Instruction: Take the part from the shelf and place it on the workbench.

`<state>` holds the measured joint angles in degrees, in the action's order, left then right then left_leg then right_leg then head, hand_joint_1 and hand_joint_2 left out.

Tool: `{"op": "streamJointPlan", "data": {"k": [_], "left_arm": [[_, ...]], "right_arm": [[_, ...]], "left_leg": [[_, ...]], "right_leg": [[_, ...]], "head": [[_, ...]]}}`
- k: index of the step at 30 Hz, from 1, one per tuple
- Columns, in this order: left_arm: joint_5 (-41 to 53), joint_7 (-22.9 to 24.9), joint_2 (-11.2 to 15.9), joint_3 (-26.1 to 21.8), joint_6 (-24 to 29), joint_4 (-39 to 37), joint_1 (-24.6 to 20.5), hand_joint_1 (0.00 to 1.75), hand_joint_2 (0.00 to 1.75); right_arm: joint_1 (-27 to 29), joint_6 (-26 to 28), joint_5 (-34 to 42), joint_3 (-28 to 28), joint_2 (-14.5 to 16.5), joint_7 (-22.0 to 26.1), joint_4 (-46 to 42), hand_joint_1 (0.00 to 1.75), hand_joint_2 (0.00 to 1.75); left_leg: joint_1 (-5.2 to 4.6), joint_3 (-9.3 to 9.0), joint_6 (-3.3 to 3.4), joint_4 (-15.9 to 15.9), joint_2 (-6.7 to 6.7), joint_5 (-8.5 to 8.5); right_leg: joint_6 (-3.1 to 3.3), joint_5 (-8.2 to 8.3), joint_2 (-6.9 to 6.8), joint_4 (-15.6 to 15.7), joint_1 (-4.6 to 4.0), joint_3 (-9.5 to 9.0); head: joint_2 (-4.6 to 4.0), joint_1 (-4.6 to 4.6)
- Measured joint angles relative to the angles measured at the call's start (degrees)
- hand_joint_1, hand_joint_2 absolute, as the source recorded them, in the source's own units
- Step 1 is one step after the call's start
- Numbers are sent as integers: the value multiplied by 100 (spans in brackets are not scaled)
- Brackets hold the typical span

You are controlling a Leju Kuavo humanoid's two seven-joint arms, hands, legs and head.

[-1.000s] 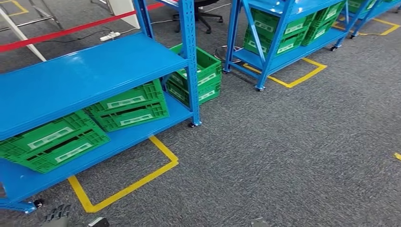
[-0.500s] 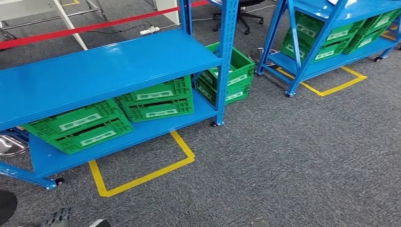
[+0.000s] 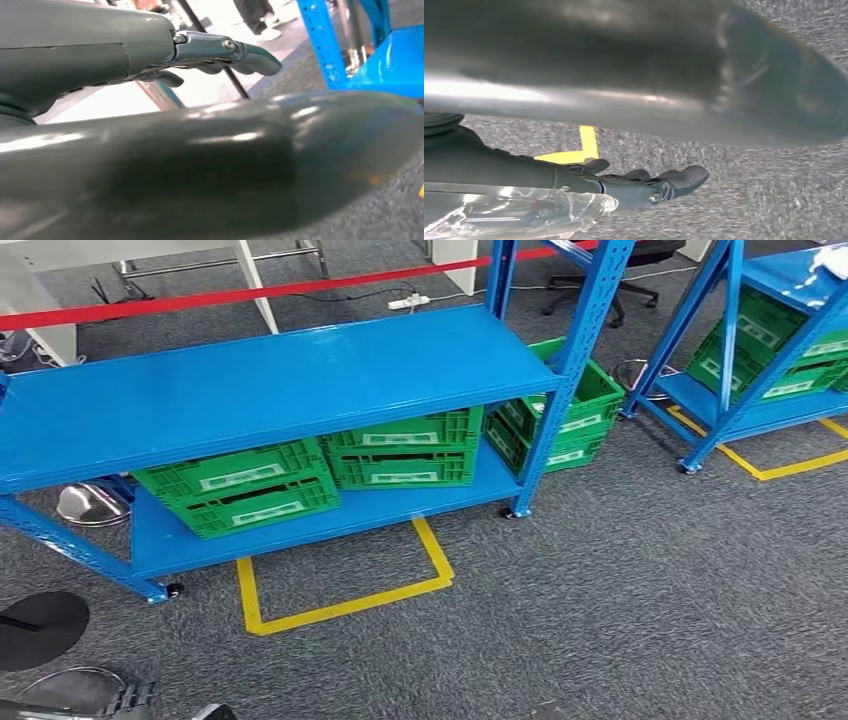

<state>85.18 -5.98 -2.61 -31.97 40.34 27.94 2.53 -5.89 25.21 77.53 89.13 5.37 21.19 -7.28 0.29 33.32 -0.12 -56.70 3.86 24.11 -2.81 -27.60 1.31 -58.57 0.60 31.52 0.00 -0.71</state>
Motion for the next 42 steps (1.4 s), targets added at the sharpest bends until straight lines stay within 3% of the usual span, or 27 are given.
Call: {"op": "streamJointPlan", "data": {"k": [3, 5, 7, 10, 12, 19, 22, 23, 24, 26, 28, 29, 30, 32, 34, 36, 37, 39, 41, 42], "left_arm": [[-131, -38, 27, -202, -61, -291, -80, 0, 0], [-216, -39, 34, -327, -116, -479, -143, 0, 0], [-280, -55, 45, -438, -138, -624, -199, 0, 0], [-334, -90, 55, -566, -150, -790, -233, 0, 0], [-342, -97, 55, -623, -150, -870, -234, 0, 0], [-343, -102, 79, -734, -133, -1021, -254, 0, 0], [-333, -108, 105, -758, -113, -1051, -269, 0, 0], [-328, -110, 111, -764, -103, -1059, -277, 0, 0], [-322, -113, 111, -767, -93, -1067, -284, 0, 0], [-311, -119, 113, -778, -82, -1087, -291, 0, 0], [-304, -122, 116, -802, -80, -1115, -289, 0, 0], [-300, -125, 116, -814, -79, -1130, -288, 0, 0], [-296, -126, 115, -825, -78, -1142, -289, 0, 0], [-288, -131, 137, -840, -72, -1153, -295, 0, 0], [-285, -133, 163, -856, -62, -1158, -304, 0, 0], [-282, -134, 170, -868, -56, -1164, -299, 0, 0], [-281, -134, 171, -874, -54, -1168, -292, 0, 0], [-282, -134, 172, -888, -52, -1174, -293, 0, 0], [-278, -134, 164, -893, -50, -1175, -324, 0, 0], [-276, -133, 161, -893, -50, -1175, -336, 0, 0]], "right_arm": [[3, 19, 22, 0, 1, -40, 0, 0, 0], [7, 29, 38, 0, 1, -60, 0, 0, 0], [5, 37, 44, 0, 1, -62, 0, 0, 0], [3, 43, 48, 0, 1, -62, 0, 0, 0], [3, 46, 50, 0, 1, -62, 0, 0, 0], [2, 20, 23, 1, 1, -55, 0, 0, 0], [-4, 20, -21, 4, 9, -58, 0, 0, 0], [-7, 20, -33, 7, 11, -58, 0, 0, 0], [-10, 19, -43, 9, 11, -57, 0, 0, 0], [-15, 17, -54, 13, 10, -55, 0, 0, 0], [-10, 16, -54, 13, 10, -56, 0, 0, 0], [-6, 15, -51, 13, 9, -56, 0, 0, 0], [-3, 15, -48, 13, 8, -55, 0, 0, 0], [-6, 11, -42, 13, 14, -52, -4, 0, 0], [-8, 9, -35, 14, 25, -50, -8, 0, 0], [2, 9, -28, 15, 28, -49, -9, 0, 0], [6, 9, -26, 15, 28, -47, -9, 0, 0], [8, 11, -27, 15, 28, -44, -9, 0, 0], [19, 17, -26, 15, 27, -43, -9, 0, 0], [26, 22, -25, 15, 27, -45, -9, 0, 0]], "left_leg": [[-16, 27, 121, 7, 2, -32], [-11, 23, 137, 36, -9, -55], [-1, 19, 90, 67, -14, -73], [21, 18, -75, 99, -14, -87], [30, 18, -140, 104, -14, -86], [14, 25, -144, 98, -14, -83], [14, -58, -9, 253, -14, -134], [33, -119, 42, 363, -15, -185], [59, -175, 61, 463, -14, -237], [92, -200, 52, 522, -1, -276], [128, -184, -1, 501, 46, -267], [157, -173, -43, 478, 86, -259], [194, -157, -95, 438, 136, -243], [254, -89, -228, 301, 248, -189], [259, 10, -337, 164, 351, -153], [250, 83, -389, 125, 438, -181], [248, 110, -400, 111, 398, -189], [219, 278, -399, -189, 80, -28], [173, 660, -367, -971, -260, 351], [160, 861, -346, -1391, -312, 521]], "right_leg": [[51, 17, 27, 38, -6, 1], [87, 29, 36, 37, -25, 16], [118, 31, 37, 35, -39, 26], [143, 30, 33, 27, -56, 39], [159, 28, 33, 24, -63, 42], [154, 38, 32, 40, -37, 35], [63, 73, 21, 154, -15, -20], [35, 18, 6, 108, -21, -7], [19, -99, -13, -56, -25, 60], [-25, -474, -53, -728, 2, 363], [-94, -660, -72, -1233, 50, 588], [-135, -596, -73, -1196, 76, 556], [-181, -443, -55, -944, 109, 410], [-289, -187, 166, -254, 178, 25], [-219, -156, 356, -10, 209, -133], [-50, -172, 275, -120, 194, -94], [-4, -170, 203, -148, 183, -75], [84, -162, 38, -165, 150, -57], [150, -166, -153, -160, 94, -47], [169, -172, -245, -160, 65, -40]], "head": [[-1, 10], [-1, 11], [0, 11], [0, 9], [0, 8], [-1, 5], [-1, 16], [-1, 6], [-1, -8], [-1, -42], [0, -45], [0, -45], [0, -45], [0, -68], [-1, -94], [-1, -73], [-1, -53], [0, -3], [0, 47], [0, 51]]}}
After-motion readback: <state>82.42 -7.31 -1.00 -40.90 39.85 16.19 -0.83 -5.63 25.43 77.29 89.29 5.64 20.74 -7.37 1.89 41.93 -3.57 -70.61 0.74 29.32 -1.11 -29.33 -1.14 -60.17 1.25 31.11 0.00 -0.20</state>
